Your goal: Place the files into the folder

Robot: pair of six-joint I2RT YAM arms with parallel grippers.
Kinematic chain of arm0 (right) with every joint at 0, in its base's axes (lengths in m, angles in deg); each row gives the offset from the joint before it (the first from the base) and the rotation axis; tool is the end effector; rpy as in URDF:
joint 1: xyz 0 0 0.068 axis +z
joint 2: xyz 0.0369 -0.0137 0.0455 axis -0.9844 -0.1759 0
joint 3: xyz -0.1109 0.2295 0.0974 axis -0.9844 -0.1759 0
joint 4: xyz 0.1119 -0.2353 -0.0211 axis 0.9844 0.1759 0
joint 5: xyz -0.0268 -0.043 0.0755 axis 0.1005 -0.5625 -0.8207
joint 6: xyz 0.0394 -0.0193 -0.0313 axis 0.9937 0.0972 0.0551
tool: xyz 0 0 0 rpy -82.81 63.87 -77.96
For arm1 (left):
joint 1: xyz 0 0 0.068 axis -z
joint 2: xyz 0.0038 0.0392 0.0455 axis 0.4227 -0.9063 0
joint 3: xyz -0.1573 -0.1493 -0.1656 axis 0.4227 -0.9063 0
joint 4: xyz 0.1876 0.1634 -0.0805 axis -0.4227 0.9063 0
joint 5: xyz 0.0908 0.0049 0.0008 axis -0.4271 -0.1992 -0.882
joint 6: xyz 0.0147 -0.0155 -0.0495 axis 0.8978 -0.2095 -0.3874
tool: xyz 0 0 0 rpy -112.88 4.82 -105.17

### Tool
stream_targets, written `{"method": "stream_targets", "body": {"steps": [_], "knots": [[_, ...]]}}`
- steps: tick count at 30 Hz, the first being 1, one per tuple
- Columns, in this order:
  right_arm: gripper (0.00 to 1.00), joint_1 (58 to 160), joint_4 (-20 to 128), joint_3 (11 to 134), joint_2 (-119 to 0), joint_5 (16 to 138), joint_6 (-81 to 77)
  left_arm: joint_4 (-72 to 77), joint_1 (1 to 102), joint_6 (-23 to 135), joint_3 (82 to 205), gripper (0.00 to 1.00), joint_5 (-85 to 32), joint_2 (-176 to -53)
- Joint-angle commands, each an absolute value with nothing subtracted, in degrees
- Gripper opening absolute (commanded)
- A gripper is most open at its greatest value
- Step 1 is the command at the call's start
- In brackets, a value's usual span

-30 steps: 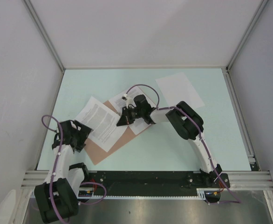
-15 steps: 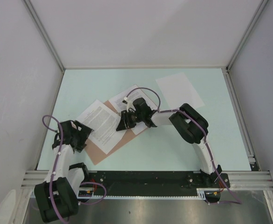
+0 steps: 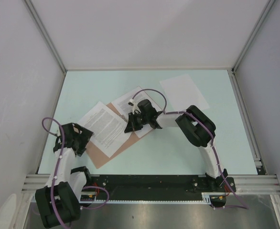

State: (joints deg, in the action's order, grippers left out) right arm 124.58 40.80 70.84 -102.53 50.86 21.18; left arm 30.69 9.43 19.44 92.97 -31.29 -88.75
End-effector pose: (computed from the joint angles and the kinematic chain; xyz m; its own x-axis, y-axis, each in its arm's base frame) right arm 0.3082 0.3327 0.1187 -0.8241 -0.2308 -0.5173 -0.5609 0.4603 0.6881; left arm 0.1526 0.0403 0.1635 -0.3456 -0.8713 -0.3483 -0.7430 0.4808 -0.4656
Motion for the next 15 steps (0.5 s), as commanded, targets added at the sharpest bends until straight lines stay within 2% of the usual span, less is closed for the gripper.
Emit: {"method": "stream_targets", "body": {"steps": [1,3,10,12,13,15], "knots": [[0.03,126.8,42.4,70.1,-99.4,55.3,22.4,30.2,8.9,20.0,93.7,1.00,-34.4,-89.3],[0.00,128.5,39.5,68.0,-99.2,57.4,24.8,29.7,9.0,19.6,93.0,1.00,-34.3,-89.3],[0.00,130.5,33.3,63.1,-96.9,61.4,31.3,29.7,9.0,19.4,92.2,1.00,-34.4,-88.3],[0.16,129.5,32.3,63.1,-96.6,59.7,29.9,30.2,8.9,19.4,92.6,1.00,-34.4,-88.2],[0.32,128.3,32.3,63.0,-96.0,59.2,29.3,30.4,8.9,19.3,92.9,0.99,-34.3,-88.1],[0.43,127.2,31.9,63.1,-95.9,56.4,27.4,31.1,8.9,19.3,93.4,0.99,-34.4,-88.1]]}}
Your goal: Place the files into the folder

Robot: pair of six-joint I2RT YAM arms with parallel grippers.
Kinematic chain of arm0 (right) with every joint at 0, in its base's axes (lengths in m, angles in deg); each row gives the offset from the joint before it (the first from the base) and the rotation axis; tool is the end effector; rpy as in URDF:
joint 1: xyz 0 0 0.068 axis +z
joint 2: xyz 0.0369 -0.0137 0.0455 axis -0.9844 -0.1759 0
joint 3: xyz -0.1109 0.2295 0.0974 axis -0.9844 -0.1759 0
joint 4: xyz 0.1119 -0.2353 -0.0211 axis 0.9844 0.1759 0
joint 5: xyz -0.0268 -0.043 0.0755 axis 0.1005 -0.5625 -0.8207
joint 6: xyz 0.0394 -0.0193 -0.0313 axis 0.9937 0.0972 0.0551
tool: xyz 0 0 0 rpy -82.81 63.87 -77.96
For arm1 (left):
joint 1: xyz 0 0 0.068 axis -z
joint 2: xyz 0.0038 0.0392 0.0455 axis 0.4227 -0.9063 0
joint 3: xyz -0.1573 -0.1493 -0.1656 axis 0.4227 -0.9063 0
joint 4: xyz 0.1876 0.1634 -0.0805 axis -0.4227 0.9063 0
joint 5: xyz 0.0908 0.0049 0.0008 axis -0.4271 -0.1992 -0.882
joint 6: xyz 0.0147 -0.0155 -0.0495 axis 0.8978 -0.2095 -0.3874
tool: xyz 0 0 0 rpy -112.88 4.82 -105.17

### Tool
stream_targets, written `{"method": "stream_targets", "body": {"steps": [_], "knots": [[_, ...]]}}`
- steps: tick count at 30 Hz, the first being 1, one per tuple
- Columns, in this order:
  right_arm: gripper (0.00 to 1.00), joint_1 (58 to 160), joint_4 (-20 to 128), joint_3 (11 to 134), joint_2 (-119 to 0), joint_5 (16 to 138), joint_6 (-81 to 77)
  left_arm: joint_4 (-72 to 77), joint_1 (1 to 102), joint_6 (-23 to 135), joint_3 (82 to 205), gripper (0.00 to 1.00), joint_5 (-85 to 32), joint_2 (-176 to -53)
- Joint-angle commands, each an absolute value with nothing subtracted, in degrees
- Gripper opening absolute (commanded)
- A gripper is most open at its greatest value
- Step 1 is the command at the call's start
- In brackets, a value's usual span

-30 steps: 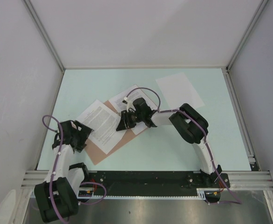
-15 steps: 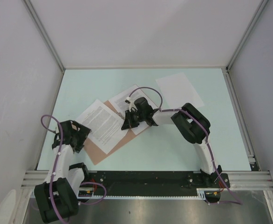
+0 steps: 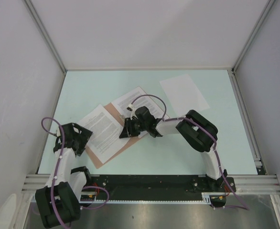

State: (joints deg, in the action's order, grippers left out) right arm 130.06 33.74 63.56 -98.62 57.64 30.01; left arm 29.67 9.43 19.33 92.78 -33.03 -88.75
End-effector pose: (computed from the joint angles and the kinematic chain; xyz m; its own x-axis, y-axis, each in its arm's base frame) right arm 0.2658 0.3439 0.1208 -0.8582 -0.1568 -0.4888 -0.4973 0.4900 0.7160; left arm 0.1534 0.0416 0.1636 -0.3260 -0.8683 -0.3739 -0.7488 0.4786 -0.4585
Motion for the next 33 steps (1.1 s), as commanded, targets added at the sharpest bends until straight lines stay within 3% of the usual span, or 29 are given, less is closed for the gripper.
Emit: {"method": "stream_targets", "body": {"steps": [1,6,12,17,24,33], "knots": [[0.47,126.5,31.9,63.1,-95.9,55.6,26.9,31.1,8.9,19.3,93.5,1.00,-34.4,-88.1],[0.49,126.0,30.3,63.2,-97.0,52.1,25.5,30.5,8.9,19.2,92.9,1.00,-34.3,-89.1],[0.40,126.8,28.6,63.3,-98.6,52.0,26.4,29.6,9.0,18.9,91.8,1.00,-33.4,-89.4],[0.39,127.5,29.8,63.3,-98.9,53.4,25.3,29.3,9.0,18.5,91.5,1.00,-33.2,-88.9],[0.19,130.1,34.7,63.2,-98.6,56.9,25.3,29.0,8.9,18.5,91.1,1.00,-32.7,-89.2],[0.13,131.0,32.1,62.8,-98.9,56.5,28.4,30.4,8.9,19.2,92.0,1.00,-33.2,-87.4]]}}
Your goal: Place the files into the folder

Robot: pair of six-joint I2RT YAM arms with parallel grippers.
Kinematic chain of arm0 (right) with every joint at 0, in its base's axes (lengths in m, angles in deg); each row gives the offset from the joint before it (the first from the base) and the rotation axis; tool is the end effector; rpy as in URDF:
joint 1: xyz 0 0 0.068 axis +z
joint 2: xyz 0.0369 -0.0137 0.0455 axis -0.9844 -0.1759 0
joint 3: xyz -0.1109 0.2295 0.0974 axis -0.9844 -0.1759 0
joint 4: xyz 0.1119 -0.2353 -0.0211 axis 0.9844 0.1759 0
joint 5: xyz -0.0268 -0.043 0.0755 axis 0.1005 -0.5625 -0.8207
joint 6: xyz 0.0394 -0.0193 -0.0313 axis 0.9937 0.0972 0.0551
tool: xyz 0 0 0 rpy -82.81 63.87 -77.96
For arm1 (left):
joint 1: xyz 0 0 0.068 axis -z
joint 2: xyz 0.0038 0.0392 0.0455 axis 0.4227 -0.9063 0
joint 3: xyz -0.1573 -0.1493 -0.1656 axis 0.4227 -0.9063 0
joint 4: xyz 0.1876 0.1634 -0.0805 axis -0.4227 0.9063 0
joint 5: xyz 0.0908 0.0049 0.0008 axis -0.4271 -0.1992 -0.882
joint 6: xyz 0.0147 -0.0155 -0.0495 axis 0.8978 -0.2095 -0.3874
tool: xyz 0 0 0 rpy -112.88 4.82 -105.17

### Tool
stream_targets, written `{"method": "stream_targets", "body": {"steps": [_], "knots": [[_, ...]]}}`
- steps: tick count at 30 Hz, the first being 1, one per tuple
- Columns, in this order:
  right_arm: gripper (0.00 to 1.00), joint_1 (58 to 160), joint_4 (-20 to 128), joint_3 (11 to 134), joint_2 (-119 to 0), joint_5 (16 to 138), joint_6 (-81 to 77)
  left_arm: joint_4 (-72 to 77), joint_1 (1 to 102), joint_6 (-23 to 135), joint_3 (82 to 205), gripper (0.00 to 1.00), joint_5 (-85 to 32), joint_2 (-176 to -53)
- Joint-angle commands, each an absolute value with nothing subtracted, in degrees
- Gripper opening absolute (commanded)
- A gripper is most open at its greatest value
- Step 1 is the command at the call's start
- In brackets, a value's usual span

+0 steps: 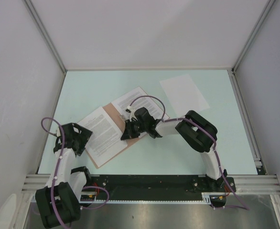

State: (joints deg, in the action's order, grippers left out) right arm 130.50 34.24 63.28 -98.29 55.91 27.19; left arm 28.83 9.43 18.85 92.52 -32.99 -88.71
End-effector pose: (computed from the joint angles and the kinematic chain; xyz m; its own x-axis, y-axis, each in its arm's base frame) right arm 0.2611 0.3449 0.1214 -0.8357 -0.2055 -0.5092 -0.5417 0.4608 0.7031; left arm 0.1539 0.0418 0.1632 -0.3162 -0.8712 -0.3755 -0.7464 0.4728 -0.4685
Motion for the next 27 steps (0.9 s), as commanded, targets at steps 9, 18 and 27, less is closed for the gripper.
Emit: {"method": "stream_targets", "body": {"steps": [9,18,27], "knots": [[0.46,130.7,37.6,62.8,-93.6,58.6,23.9,32.3,10.7,24.3,100.9,1.00,-32.1,-83.2],[0.78,116.4,60.2,62.8,-75.2,70.8,10.7,17.4,36.4,25.5,111.2,1.00,-35.8,-89.9],[0.92,86.8,61.0,63.4,-73.3,67.4,4.2,-5.6,56.1,25.4,129.0,0.98,-30.1,-120.3]]}}
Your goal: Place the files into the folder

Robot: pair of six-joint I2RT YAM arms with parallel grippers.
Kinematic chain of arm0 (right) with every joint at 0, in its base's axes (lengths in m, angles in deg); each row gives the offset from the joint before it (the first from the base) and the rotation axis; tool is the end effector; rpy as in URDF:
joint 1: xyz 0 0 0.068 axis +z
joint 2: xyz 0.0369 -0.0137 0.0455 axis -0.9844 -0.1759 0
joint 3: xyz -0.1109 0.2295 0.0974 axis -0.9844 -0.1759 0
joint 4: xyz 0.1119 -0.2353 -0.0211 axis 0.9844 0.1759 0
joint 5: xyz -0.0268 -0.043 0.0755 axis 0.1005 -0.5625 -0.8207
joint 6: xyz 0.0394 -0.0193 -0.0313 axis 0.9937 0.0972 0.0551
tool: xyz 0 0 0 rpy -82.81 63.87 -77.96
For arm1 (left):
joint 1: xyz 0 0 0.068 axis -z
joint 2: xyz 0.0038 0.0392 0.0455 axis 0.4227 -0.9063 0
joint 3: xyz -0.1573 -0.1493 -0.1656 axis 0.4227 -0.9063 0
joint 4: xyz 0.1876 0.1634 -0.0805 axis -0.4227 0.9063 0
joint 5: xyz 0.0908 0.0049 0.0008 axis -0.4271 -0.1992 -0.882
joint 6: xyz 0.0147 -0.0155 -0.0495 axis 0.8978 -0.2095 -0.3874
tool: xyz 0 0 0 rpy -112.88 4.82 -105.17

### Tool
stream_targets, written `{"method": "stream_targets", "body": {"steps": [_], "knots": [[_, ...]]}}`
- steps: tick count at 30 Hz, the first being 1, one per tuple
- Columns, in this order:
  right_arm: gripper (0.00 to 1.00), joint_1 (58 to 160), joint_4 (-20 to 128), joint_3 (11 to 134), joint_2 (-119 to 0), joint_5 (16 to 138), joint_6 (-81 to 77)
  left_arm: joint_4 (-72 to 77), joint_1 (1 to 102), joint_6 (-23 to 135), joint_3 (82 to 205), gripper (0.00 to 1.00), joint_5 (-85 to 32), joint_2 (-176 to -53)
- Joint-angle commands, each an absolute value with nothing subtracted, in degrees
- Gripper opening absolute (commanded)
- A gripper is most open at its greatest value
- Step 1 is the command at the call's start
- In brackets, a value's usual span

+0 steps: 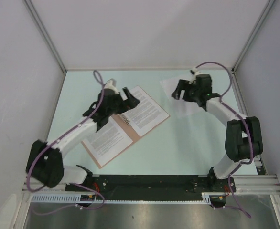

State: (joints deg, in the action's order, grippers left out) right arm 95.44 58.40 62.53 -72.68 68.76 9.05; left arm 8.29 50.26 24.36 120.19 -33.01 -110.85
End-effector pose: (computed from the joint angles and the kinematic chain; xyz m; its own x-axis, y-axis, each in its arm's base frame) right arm 0.3573 0.1095 0.2517 -0.6544 0.1235 -0.7460 -0.2889 0.8709 0.3975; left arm 0.2574 -0.1226 0.2741 -0.6085 -0.4735 -0.6368 0.0435 0.7813 -0.6226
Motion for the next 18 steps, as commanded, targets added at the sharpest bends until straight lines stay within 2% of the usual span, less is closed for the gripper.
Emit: {"method": "stream_targets", "body": {"steps": [1,6,12,18], "knots": [[0.93,81.7,60.6,63.9,-74.6,66.5,4.0,-6.5,58.4,25.4,131.1,0.98,-29.6,-123.2],[0.95,72.0,60.3,69.8,-81.9,62.8,2.8,-13.1,63.3,22.4,146.4,0.97,-25.5,-143.4],[0.95,68.9,62.4,77.7,-89.4,65.2,1.2,-17.7,66.8,19.0,163.3,0.96,-22.8,-162.3],[0.93,68.1,69.1,85.6,-97.5,64.5,-0.2,-17.4,67.2,11.4,174.6,0.93,-22.8,-174.4]]}}
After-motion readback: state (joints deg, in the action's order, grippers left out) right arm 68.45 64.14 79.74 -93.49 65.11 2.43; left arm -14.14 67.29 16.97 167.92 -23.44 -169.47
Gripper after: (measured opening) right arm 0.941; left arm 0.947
